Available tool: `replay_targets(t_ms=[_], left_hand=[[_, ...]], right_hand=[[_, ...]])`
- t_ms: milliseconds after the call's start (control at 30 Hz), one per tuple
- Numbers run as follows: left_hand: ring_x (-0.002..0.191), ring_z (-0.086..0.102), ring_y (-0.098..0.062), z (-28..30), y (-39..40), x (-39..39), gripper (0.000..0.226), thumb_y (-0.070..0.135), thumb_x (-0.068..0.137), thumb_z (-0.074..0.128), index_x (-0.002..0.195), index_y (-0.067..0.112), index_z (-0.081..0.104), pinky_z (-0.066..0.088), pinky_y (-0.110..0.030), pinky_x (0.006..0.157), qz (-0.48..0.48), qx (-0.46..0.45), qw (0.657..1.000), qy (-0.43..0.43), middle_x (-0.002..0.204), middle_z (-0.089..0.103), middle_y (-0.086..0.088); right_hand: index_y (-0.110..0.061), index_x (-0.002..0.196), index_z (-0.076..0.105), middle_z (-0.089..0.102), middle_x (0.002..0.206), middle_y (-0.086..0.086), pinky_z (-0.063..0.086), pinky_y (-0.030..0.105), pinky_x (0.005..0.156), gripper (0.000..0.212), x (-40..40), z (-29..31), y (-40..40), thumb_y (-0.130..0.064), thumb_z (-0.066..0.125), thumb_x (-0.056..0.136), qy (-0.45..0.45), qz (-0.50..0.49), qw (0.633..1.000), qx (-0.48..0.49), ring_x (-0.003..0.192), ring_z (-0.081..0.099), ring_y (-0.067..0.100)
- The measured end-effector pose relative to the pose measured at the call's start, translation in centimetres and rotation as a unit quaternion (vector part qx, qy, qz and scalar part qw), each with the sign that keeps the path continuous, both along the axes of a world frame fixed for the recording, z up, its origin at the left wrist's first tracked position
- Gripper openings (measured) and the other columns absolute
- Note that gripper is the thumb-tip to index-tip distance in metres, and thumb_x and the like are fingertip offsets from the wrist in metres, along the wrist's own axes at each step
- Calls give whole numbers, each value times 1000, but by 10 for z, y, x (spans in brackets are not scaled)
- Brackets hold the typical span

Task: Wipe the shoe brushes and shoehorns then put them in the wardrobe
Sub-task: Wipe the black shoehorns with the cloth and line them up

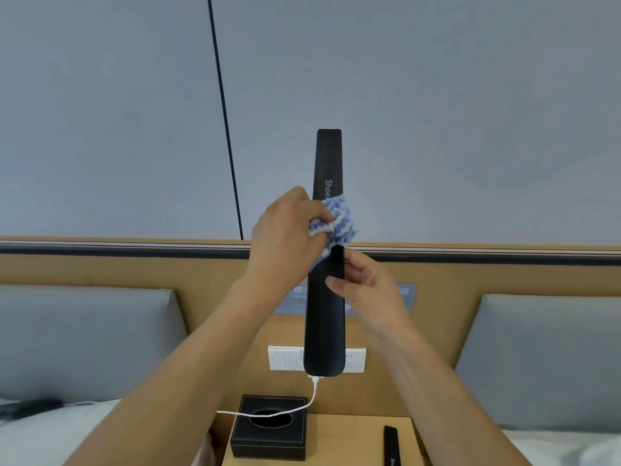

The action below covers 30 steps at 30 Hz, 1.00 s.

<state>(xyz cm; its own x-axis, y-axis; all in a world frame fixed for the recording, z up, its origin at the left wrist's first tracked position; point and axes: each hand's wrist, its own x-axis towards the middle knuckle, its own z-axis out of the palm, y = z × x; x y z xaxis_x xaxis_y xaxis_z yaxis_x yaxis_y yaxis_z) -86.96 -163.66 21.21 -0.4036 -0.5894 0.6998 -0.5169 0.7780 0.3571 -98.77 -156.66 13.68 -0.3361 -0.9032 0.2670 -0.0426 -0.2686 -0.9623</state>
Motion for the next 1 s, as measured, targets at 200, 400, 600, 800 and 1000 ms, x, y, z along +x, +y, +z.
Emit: replay_targets(t_ms=[200,400,600,800,1000], left_hand=[[79,49,-13,-9,4,3,19,17,80,73,99,21,75,38,-29,65,-15,-6,999,-42,88,51,5],[89,55,-21,-12,7,6,20,18,83,70,102,22,75,46,-37,71,-17,-17,998,-66,94,59,-1],[88,54,-23,-17,8,11,20,15,85,66,100,22,76,45,-41,72,-31,-27,993,-111,93,59,-1],[90,53,-22,-32,12,11,20,20,89,64,106,24,74,44,-35,67,-15,-31,991,-133,96,58,-2],[84,53,-23,-46,11,19,16,13,86,68,99,18,76,43,-32,60,11,-57,986,-156,90,58,-5]], right_hand=[[-23,115,67,76,106,-3,53,20,70,40,-1,-5,1,7,65,88,-50,28,998,-1,98,72,16],[-16,131,58,72,118,8,58,32,80,55,-7,-10,2,17,57,87,-160,128,979,8,107,70,25],[-11,134,56,64,130,19,55,48,96,52,-15,-10,2,5,58,85,-294,209,933,5,117,64,40],[-7,128,61,69,120,22,60,49,77,49,-15,-11,-5,-42,56,93,-366,140,918,68,108,69,39],[-8,127,53,73,110,21,61,43,66,30,-19,-19,-9,-26,44,106,-383,31,923,6,98,72,42]])
